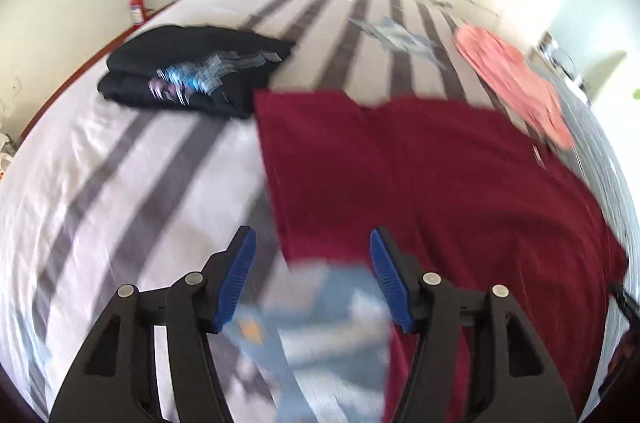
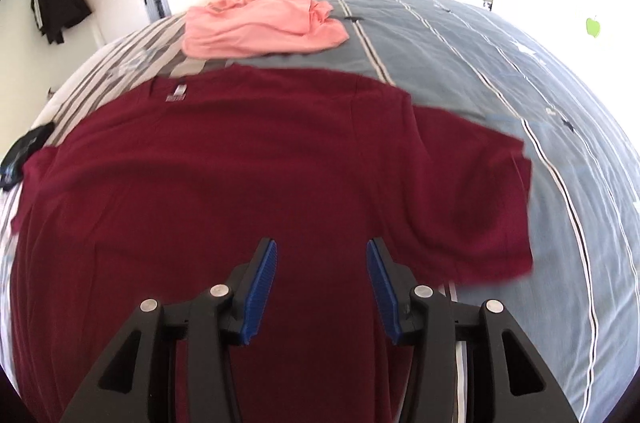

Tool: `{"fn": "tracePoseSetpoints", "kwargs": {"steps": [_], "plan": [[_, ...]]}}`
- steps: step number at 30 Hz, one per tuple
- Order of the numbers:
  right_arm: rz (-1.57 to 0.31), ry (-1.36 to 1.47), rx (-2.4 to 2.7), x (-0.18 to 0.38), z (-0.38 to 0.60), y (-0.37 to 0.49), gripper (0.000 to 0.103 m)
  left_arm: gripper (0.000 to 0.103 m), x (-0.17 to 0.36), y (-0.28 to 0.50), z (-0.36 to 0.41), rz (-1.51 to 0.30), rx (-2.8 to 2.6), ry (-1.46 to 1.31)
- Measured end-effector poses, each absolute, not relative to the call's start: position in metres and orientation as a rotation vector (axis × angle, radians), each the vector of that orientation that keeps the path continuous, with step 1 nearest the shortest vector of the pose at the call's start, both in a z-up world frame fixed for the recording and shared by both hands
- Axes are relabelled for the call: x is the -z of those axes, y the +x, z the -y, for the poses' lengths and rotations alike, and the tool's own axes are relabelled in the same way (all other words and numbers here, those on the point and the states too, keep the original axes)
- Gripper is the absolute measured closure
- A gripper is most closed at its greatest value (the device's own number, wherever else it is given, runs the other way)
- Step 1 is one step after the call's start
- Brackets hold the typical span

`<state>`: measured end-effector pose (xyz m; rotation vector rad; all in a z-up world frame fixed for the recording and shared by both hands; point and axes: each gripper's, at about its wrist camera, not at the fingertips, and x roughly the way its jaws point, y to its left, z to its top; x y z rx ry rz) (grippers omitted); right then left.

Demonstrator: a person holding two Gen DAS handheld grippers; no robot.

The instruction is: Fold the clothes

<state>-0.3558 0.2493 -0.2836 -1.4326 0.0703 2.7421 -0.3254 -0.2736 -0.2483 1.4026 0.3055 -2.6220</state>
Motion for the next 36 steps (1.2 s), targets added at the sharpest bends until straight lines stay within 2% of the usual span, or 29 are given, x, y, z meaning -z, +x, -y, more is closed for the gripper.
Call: {"fn": "tracePoseSetpoints", "kwargs": {"steps": [4,9,13,14,18,20,21,22,26,29,31,36], "plan": [[-0.069,-1.490,-2.703,0.293,-0.258,-0.315,0.060,0.060,0.270,-0.300,0.234,-0.287,2.600,1.518],[-0.140,-1.543,-2.645,0.307,-0.277,-0.279,0.060,0.060,0.286,-0.280,0.213,-0.296,2.627,1.575],[-0.091,-1.574,-2.645,0.317,-0.277,-0.265,0.060,0.061,0.293,-0.270,0.197,-0.240,2.642,1.617],[-0.090,-1.576,-2.645,0.317,-0.277,-0.263,0.060,0.065,0.296,-0.269,0.193,-0.200,2.635,1.623],[-0.063,-1.588,-2.650,0.319,-0.274,-0.260,0.063,0.096,0.298,-0.268,0.188,-0.104,2.644,1.631],[-0.042,-1.608,-2.655,0.319,-0.273,-0.261,0.081,0.099,0.296,-0.267,0.189,-0.074,2.636,1.628],[-0.020,-1.612,-2.657,0.318,-0.271,-0.261,0.083,0.100,0.295,-0.266,0.192,-0.072,2.630,1.628],[-0.002,-1.608,-2.652,0.317,-0.270,-0.261,0.086,0.100,0.294,-0.265,0.195,-0.074,2.625,1.629],[-0.023,-1.585,-2.596,0.317,-0.282,-0.261,0.087,0.100,0.290,-0.265,0.216,-0.098,2.603,1.641],[-0.067,-1.592,-2.593,0.318,-0.288,-0.261,0.087,0.094,0.276,-0.262,0.228,-0.230,2.625,1.636],[-0.058,-1.595,-2.602,0.314,-0.287,-0.260,0.087,0.084,0.263,-0.253,0.226,-0.223,2.653,1.585],[-0.074,-1.598,-2.627,0.303,-0.284,-0.242,0.079,0.081,0.256,-0.218,0.203,-0.222,2.701,1.649]]}}
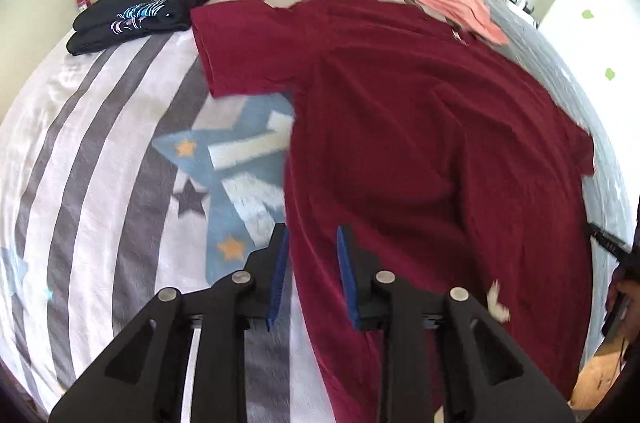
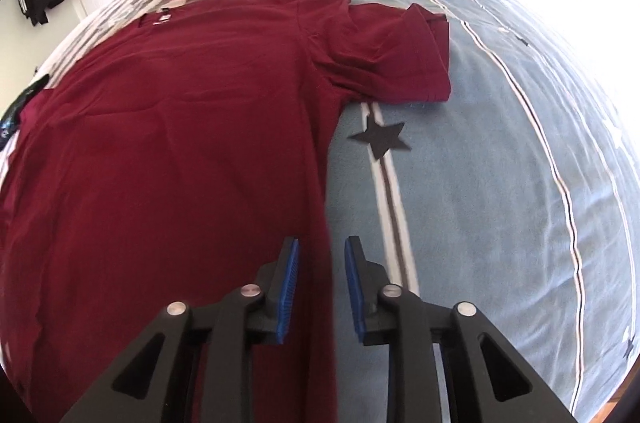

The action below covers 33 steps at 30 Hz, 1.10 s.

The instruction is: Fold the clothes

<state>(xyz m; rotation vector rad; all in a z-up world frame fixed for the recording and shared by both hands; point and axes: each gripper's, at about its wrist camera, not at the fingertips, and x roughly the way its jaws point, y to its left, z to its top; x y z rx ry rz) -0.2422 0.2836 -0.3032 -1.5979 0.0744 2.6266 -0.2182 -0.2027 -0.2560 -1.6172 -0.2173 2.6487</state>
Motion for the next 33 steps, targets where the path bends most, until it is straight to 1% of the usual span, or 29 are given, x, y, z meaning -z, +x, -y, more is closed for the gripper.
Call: {"fn": "tracePoseSetpoints", "kwargs": {"steps": [7,10,12,15,19,26,30,33], "plan": [[-0.087,-1.652,-2.627,0.313,-0.275,-0.194,0.073,0.081,0.289,-0.183,0.182,0.134,-2.646,-1.743],[-0.078,-1.626,-2.636,0.317,-0.276,-0.183,0.068,0.081,0.296,-0.178,0.178,0.103,-2.665,-1.700],[-0.086,-1.600,-2.651,0.320,-0.279,-0.179,0.065,0.081,0.295,-0.176,0.174,0.043,-2.685,-1.641],[-0.138,-1.564,-2.678,0.322,-0.284,-0.176,0.064,0.081,0.285,-0.173,0.175,0.069,-2.734,-1.545],[-0.120,-1.503,-2.727,0.316,-0.284,-0.169,0.064,0.081,0.276,-0.173,0.174,0.105,-2.788,-1.415],[-0.086,-1.394,-2.808,0.306,-0.282,-0.156,0.064,0.081,0.274,-0.157,0.172,0.094,-2.910,-1.280],[-0.067,-1.330,-2.852,0.301,-0.282,-0.148,0.064,0.081,0.269,-0.139,0.174,0.149,-2.912,-1.349],[-0.061,-1.314,-2.860,0.302,-0.279,-0.138,0.064,0.081,0.260,-0.118,0.163,0.145,-2.936,-1.333]]}}
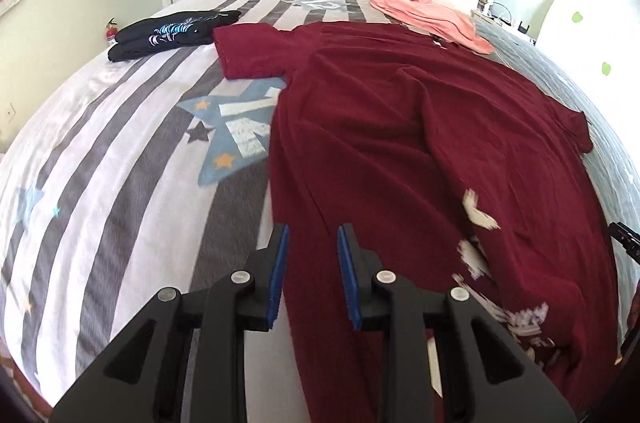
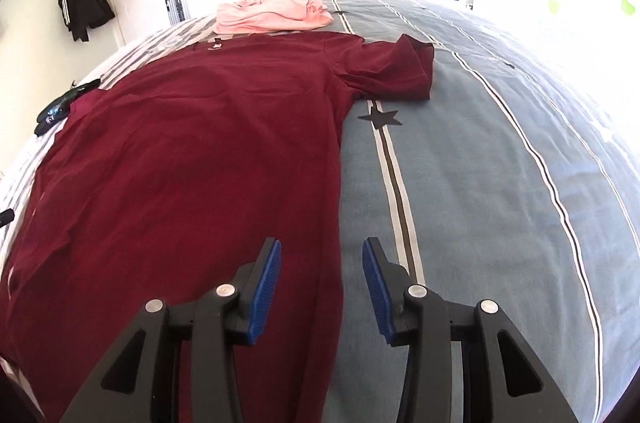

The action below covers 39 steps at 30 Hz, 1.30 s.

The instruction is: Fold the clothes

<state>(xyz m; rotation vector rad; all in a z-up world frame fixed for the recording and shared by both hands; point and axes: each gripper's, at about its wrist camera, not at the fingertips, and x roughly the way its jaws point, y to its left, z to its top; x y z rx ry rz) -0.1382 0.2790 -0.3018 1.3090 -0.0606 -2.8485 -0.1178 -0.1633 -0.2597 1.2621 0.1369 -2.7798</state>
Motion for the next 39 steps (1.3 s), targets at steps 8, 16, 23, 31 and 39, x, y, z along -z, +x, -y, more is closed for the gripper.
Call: {"fn": "tracePoseSetpoints", "kwargs": {"steps": [8,16,23,31,39], "plan": [[0.057,1.323,2.856,0.312,-0.269,-0.105,0.064,0.074,0.287,-0.095,0.142,-0.221,2.705,1.393],[0.027,1.355,2.855,0.324,-0.259,-0.077,0.064,0.074,0.304,-0.091,0.129,-0.111,2.723,1.400],[0.021,1.351,2.834,0.330,-0.264,-0.078,0.085,0.099,0.296,-0.083,0.146,-0.193,2.777,1.322],[-0.001,1.329,2.860,0.321,-0.273,-0.073,0.099,0.102,0.273,-0.072,0.188,-0.230,2.697,1.193],[0.018,1.327,2.927,0.307,-0.293,-0.074,0.099,0.102,0.259,-0.071,0.238,-0.130,2.611,1.147]]}}
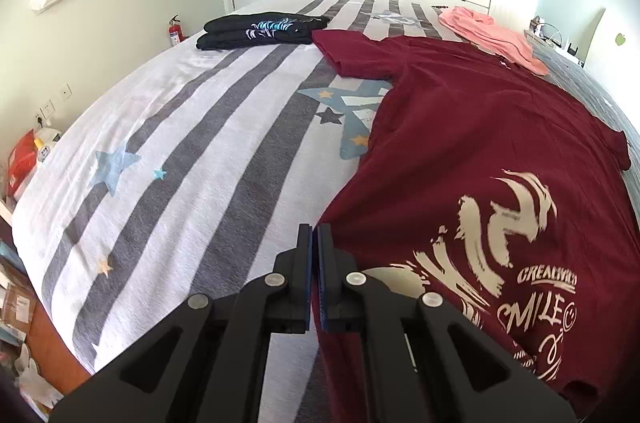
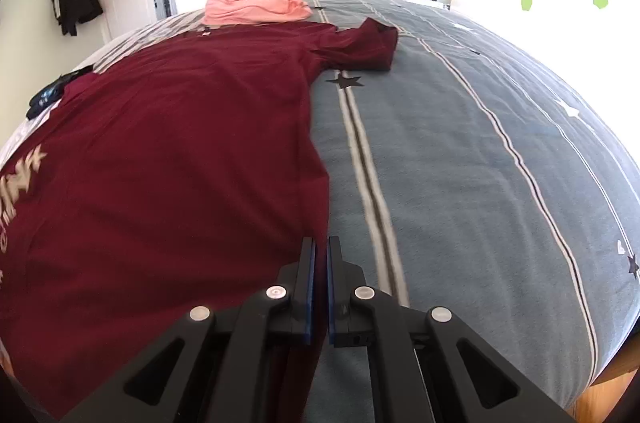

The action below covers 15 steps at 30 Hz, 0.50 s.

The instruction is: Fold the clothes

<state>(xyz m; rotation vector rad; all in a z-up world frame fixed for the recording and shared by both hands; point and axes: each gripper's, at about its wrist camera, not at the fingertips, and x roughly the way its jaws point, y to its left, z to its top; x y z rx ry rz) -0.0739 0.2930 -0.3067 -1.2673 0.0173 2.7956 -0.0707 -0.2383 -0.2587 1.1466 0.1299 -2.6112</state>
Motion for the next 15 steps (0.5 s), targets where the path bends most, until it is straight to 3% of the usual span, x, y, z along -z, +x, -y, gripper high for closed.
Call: {"fn": "tracePoseSetpoints", "kwargs": {"steps": [5,8,9,10,12,15], "plan": [[-0.060,-1.271,-2.743,0.304,-0.316,-0.079,0.103,0.101,0.261,-0.078,0.249,-0.064,2.598,1.187],[-0.133,-1.302,-2.688,0.307,-0.335,-0.081,0.103,0.100,0.268,-0.073,0.256,-0.215,2.587,1.259],[-0.197,-1.329,-2.705,0.310,-0.338,-0.079,0.103,0.095,0.269,-0.070,0.254,-0.228,2.580,1.266],[-0.182,-1.332,-2.725,0.309,-0.333,-0.076,0.103,0.083,0.270,-0.066,0.253,-0.241,2.574,1.273],[-0.147,-1.337,-2.766,0.307,-0.323,-0.069,0.103,0.070,0.270,-0.057,0.244,-0.256,2.579,1.299],[-0.106,-1.348,-2.819,0.301,-0.305,-0.058,0.101,0.067,0.272,-0.043,0.232,-0.249,2.593,1.312]]}}
